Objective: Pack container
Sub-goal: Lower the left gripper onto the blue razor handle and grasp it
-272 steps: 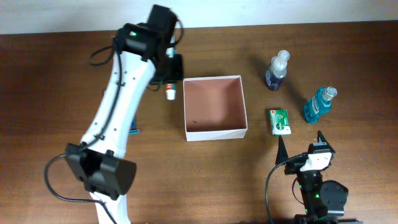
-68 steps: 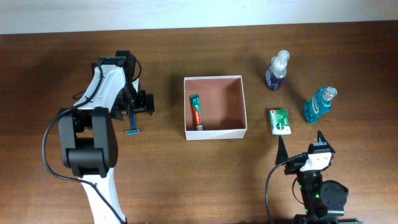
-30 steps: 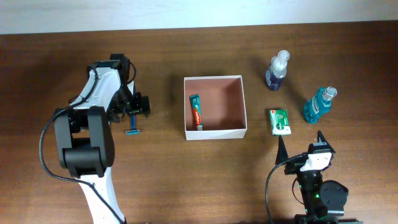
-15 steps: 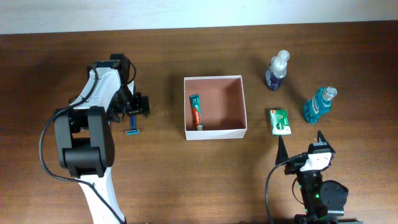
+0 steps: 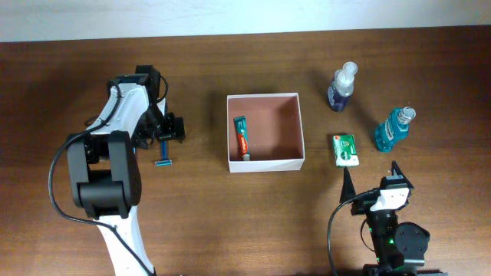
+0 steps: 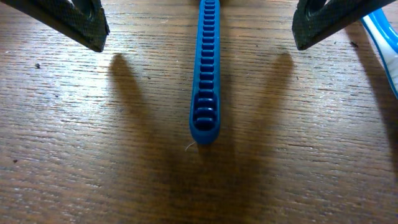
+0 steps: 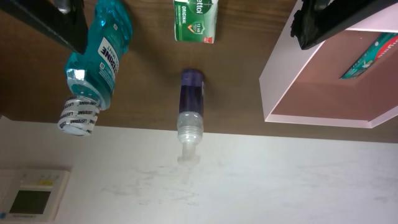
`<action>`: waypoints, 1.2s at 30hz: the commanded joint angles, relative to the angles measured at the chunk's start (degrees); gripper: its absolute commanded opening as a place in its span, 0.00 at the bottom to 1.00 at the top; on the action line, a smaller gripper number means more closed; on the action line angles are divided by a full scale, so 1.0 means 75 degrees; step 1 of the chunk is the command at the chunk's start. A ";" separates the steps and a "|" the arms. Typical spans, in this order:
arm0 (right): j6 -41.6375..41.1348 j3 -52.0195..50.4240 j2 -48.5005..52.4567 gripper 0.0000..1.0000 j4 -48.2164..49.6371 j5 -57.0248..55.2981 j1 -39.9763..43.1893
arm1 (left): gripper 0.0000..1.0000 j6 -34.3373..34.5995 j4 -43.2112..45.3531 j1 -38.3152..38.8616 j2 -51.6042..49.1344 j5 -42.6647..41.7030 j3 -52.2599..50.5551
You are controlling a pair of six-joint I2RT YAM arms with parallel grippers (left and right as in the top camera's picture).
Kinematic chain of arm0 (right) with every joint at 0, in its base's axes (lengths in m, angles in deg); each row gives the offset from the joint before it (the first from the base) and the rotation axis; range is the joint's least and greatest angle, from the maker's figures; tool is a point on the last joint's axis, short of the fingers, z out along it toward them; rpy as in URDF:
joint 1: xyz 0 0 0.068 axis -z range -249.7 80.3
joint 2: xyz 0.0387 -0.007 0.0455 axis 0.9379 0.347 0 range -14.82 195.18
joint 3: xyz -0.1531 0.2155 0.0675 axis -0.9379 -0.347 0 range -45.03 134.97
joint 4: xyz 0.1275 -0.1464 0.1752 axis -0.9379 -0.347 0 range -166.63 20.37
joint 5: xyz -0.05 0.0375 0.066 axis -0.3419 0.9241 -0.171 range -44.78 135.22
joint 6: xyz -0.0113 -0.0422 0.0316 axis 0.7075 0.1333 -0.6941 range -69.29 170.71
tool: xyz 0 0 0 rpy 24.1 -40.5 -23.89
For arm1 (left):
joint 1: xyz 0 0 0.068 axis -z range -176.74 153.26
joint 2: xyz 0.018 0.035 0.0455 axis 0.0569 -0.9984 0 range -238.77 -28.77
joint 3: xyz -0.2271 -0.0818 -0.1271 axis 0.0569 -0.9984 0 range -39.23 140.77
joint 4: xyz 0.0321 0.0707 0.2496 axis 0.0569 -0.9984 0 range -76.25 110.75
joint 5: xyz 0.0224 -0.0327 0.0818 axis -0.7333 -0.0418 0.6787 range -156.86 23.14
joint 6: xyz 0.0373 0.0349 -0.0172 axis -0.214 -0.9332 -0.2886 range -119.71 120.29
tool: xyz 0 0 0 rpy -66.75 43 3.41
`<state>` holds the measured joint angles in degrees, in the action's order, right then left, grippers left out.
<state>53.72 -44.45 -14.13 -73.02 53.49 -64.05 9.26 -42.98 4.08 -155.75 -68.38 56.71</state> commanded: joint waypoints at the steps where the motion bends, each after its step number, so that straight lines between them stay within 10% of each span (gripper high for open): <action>1: -0.0032 -0.0035 -0.0064 0.98 -0.0041 0.0020 0.0058 | 0.95 -0.0122 0.0050 -0.0032 0.0178 -0.0026 -0.0213; 15: -0.0032 -0.0035 -0.0064 0.98 -0.0041 0.0020 0.0058 | 0.94 -0.0122 0.0501 -0.0032 0.0178 0.0003 -0.0586; 21: -0.0032 -0.0035 -0.0064 0.98 -0.0041 0.0020 0.0058 | 0.56 -0.0119 0.0498 -0.0035 0.0178 0.0000 -0.0583; 36: -0.0032 -0.0035 -0.0064 0.98 -0.0041 0.0020 0.0058 | 0.11 -0.0119 0.0379 -0.0032 0.0178 -0.0003 -0.0449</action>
<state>53.69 -44.45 -14.13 -73.05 53.49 -64.05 8.65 -39.85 4.08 -154.66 -67.31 53.54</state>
